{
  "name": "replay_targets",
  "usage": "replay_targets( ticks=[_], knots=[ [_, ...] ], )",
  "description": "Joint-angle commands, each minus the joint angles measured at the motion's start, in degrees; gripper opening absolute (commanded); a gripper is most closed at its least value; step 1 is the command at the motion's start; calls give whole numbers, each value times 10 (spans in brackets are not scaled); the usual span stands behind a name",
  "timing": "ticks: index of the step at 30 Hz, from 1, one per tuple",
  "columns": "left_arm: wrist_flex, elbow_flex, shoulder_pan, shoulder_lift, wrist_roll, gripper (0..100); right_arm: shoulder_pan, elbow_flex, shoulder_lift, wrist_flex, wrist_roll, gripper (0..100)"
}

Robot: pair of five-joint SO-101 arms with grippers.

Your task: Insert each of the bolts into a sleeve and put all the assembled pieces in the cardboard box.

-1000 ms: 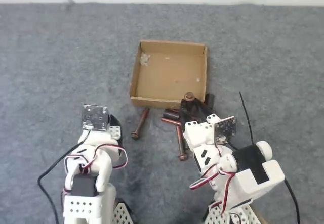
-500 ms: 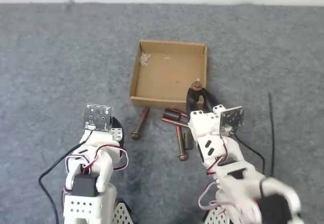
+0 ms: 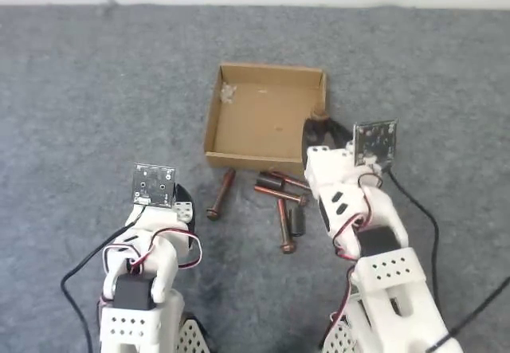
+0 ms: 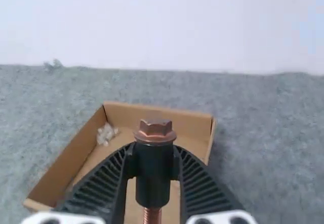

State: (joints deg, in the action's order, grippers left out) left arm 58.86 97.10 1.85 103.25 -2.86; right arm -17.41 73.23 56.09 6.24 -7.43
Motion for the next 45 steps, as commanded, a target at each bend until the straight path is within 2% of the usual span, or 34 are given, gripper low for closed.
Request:
replay_targets(
  ticks=[1,4,11,21,32,35,39,45],
  knots=[
    [0,-6,0,7,5,12,5,-96,-27,5,-3,6],
    [0,-6,0,7,5,12,6,-149,-86,21,-3,6],
    [0,-6,0,7,5,12,6,-330,-241,163,-4,8],
    [-1,-6,0,7,5,12,13,-542,-454,290,-4,9],
    [-2,-6,0,7,5,12,58,-669,-663,303,-3,9],
    [-3,-6,0,7,5,12,54,-685,-694,303,-1,9],
    [-3,-6,0,7,5,12,47,-702,-719,303,38,10],
    [-3,-6,0,7,5,12,48,-737,-757,302,44,10]
  ],
)
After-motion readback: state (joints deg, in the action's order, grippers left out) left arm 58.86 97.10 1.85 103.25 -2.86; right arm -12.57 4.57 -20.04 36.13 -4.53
